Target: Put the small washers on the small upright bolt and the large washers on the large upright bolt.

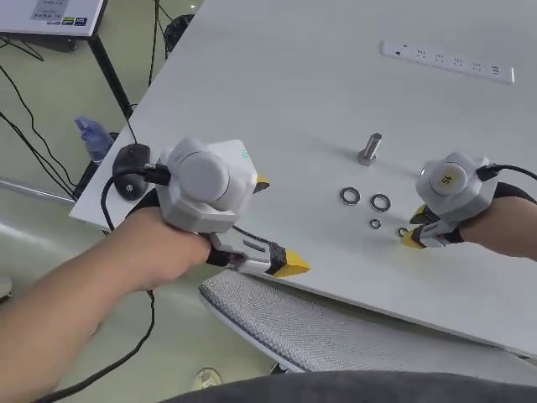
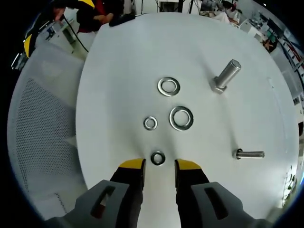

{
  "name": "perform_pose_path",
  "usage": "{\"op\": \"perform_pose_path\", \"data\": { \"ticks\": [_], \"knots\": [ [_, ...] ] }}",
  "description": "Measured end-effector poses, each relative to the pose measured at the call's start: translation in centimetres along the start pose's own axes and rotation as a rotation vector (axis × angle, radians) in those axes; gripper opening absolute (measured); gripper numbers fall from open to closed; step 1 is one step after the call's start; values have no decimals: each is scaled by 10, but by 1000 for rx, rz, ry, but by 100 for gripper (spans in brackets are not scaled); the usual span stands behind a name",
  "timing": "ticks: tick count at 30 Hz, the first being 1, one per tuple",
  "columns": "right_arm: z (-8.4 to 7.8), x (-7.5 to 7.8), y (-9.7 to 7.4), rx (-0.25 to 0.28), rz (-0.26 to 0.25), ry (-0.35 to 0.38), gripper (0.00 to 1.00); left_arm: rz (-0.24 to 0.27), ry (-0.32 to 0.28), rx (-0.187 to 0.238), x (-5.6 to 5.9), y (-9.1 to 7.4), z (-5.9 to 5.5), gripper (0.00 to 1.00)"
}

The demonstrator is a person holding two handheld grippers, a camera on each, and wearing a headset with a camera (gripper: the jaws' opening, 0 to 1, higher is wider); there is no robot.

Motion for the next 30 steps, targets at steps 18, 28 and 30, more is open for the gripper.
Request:
{"op": "perform_pose_path", "data": {
  "ticks": [18, 28, 30],
  "knots": [
    [6, -8, 3, -62, -26, -27, 15, 3, -3, -6, -4, -6, -7, 77],
    [8, -7, 3, -106, -42, -19, 13, 12, -6, -4, -10, -6, -6, 75],
    [6, -4, 4, -101, -39, -18, 13, 15, -9, -3, -10, -6, -5, 75]
  ]
}}
Point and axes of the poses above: the centre of the closed fingertips' face, and the gripper's own axes: y roughly forward along the fingers, x roughly to its right, z roughly out of its top, the point moved 8 cm from there along -y, roughly backward along the fingers, and after that the axes turned 11 degrees about y, right-handed, at the moved point
